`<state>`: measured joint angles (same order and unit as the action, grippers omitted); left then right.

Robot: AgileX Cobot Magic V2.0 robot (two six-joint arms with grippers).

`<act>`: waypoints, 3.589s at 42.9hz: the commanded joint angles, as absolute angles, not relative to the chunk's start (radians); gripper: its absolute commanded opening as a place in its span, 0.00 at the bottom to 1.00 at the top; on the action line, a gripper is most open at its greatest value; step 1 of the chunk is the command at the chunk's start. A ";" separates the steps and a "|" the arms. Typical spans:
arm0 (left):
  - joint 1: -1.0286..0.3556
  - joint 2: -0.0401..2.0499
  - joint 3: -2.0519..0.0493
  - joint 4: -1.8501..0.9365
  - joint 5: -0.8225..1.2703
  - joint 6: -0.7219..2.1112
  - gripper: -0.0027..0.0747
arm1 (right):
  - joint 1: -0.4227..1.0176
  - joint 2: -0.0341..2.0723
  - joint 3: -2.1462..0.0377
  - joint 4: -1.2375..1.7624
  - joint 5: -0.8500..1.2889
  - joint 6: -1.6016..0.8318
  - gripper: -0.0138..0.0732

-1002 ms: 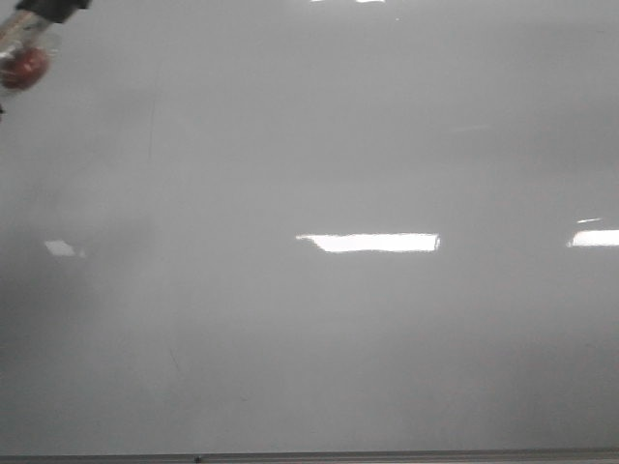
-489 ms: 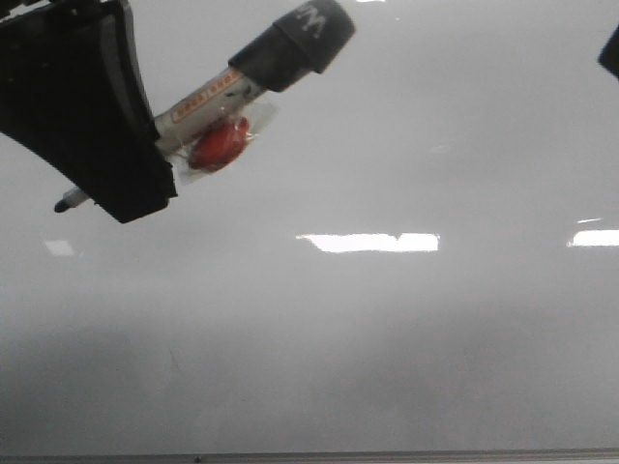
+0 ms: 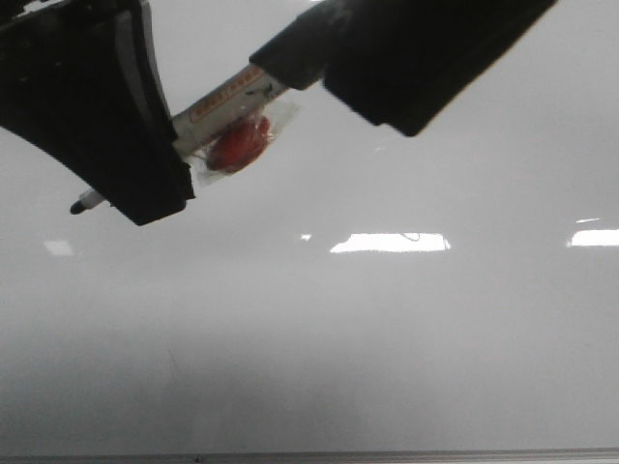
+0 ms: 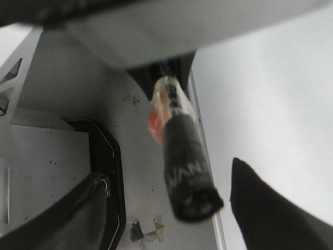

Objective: Write number 8 on whiteboard

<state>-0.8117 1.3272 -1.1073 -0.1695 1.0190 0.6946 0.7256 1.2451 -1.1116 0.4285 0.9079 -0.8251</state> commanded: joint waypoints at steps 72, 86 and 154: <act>-0.304 0.941 -0.972 -0.247 0.817 0.444 0.59 | 0.346 0.912 -0.933 0.021 0.520 -0.041 0.09; -0.304 0.941 -0.972 -0.247 0.816 0.444 0.57 | 0.318 1.050 -1.022 0.000 0.462 -0.040 0.09; -0.304 0.941 -0.972 -0.247 0.790 0.447 0.57 | 0.352 1.374 -1.115 0.026 0.487 -0.120 0.09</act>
<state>-0.3065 0.9562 -0.9459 -0.2251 0.8531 0.4563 0.3573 1.3919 -1.0479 0.0353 0.5867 -0.1240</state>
